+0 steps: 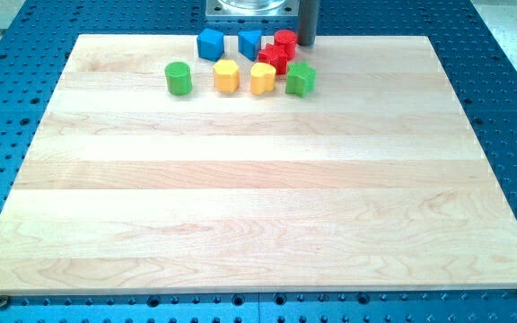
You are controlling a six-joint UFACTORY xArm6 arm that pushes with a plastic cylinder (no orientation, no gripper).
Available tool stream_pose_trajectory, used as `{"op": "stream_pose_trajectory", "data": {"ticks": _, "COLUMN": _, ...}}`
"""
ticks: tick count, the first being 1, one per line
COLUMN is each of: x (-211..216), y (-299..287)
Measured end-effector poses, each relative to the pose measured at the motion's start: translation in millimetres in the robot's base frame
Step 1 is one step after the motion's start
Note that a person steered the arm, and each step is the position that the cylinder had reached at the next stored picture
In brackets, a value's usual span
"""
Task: Move blue blocks close to red star and hexagon
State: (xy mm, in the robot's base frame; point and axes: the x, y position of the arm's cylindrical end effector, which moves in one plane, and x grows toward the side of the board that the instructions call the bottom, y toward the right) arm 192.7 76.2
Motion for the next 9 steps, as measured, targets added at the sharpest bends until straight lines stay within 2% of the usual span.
{"op": "stream_pose_trajectory", "data": {"ticks": 2, "x": 13.4, "y": -22.8}}
{"op": "stream_pose_trajectory", "data": {"ticks": 3, "x": 1.2, "y": -29.3}}
{"op": "stream_pose_trajectory", "data": {"ticks": 7, "x": 1.7, "y": -114.8}}
{"op": "stream_pose_trajectory", "data": {"ticks": 9, "x": 27.2, "y": -74.7}}
